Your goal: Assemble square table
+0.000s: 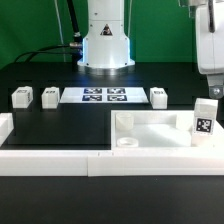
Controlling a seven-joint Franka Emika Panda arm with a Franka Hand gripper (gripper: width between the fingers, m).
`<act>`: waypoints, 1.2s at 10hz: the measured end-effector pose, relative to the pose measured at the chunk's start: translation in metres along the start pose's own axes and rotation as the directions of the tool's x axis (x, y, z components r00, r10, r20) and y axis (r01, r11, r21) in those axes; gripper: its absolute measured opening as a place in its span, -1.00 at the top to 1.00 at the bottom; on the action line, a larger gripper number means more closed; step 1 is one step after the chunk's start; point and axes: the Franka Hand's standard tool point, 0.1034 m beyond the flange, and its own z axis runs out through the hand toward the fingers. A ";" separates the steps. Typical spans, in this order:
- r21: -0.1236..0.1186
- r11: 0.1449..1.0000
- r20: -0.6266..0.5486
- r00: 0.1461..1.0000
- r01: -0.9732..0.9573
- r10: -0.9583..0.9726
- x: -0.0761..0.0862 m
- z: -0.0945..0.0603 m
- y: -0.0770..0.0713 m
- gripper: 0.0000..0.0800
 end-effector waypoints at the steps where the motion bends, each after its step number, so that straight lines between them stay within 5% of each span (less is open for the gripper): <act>1: 0.000 1.000 0.000 1.000 0.000 0.000 0.000 0.000 0.000 -0.62; 5: 0.010 0.992 0.005 0.992 0.128 -0.128 -0.004 -0.006 0.015 -0.62; 8: -0.030 0.922 0.000 0.922 0.386 -0.387 -0.001 0.002 0.052 -0.62; 12: -0.027 0.781 0.007 0.782 0.624 -0.624 0.001 0.002 0.050 -0.62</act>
Offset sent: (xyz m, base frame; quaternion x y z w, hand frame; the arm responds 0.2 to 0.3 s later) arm -0.0240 0.0127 0.0142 -0.0175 -0.0065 -0.0411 0.9990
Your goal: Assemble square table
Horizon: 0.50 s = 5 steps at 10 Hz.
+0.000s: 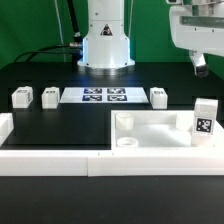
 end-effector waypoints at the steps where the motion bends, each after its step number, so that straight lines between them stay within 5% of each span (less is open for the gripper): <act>1: 0.003 0.995 -0.002 0.995 0.100 -0.100 0.001 0.000 0.001 -0.62; 2: 0.032 0.975 -0.036 0.975 0.221 -0.220 0.004 0.004 0.010 -0.62; 4: 0.012 0.886 -0.076 0.884 0.463 -0.460 0.019 0.019 0.054 -0.62; 5: -0.019 0.842 -0.064 0.840 0.539 -0.539 0.025 0.028 0.075 -0.62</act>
Offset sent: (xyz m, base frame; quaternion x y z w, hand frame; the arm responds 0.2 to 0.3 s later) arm -0.0743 -0.0278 -0.0358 0.0540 -0.0196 -0.2517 0.9661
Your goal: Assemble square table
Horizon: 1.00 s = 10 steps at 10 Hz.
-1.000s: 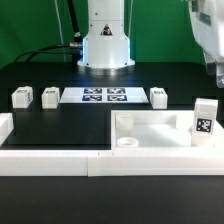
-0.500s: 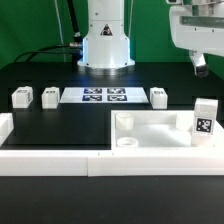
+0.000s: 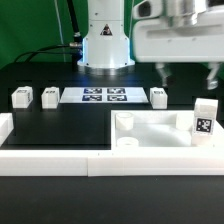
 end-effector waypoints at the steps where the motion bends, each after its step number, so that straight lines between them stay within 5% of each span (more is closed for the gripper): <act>1: -0.015 0.997 0.006 0.997 0.075 -0.075 -0.008 0.006 0.007 -0.62; 3: -0.053 0.978 0.010 0.979 0.203 -0.202 -0.034 0.018 -0.002 -0.62; 8: -0.059 0.836 0.026 0.838 0.545 -0.544 -0.028 0.018 0.006 -0.62; 10: -0.078 0.741 0.101 0.744 0.667 -0.660 -0.057 0.032 0.039 -0.62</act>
Offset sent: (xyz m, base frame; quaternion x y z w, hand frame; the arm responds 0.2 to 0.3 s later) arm 0.0000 0.0000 0.0000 0.0000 0.0000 -0.1938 0.9810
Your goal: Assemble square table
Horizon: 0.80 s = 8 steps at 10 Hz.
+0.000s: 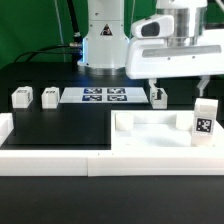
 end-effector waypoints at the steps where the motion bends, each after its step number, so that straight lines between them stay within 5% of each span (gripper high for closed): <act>1: -0.005 1.000 0.025 1.000 -0.008 0.008 -0.010 0.005 0.006 -0.62; 2: -0.015 1.000 0.016 1.000 -0.008 0.008 -0.016 0.009 0.012 -0.62; 5: 0.011 1.000 0.218 0.976 -0.020 0.018 -0.020 0.008 0.005 -0.62; 8: 0.017 0.996 0.546 0.836 -0.085 0.062 -0.045 0.011 0.010 -0.62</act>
Offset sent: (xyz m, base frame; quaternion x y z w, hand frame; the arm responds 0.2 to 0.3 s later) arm 0.0000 0.0000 0.0000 0.0000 -0.1938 0.0000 0.9810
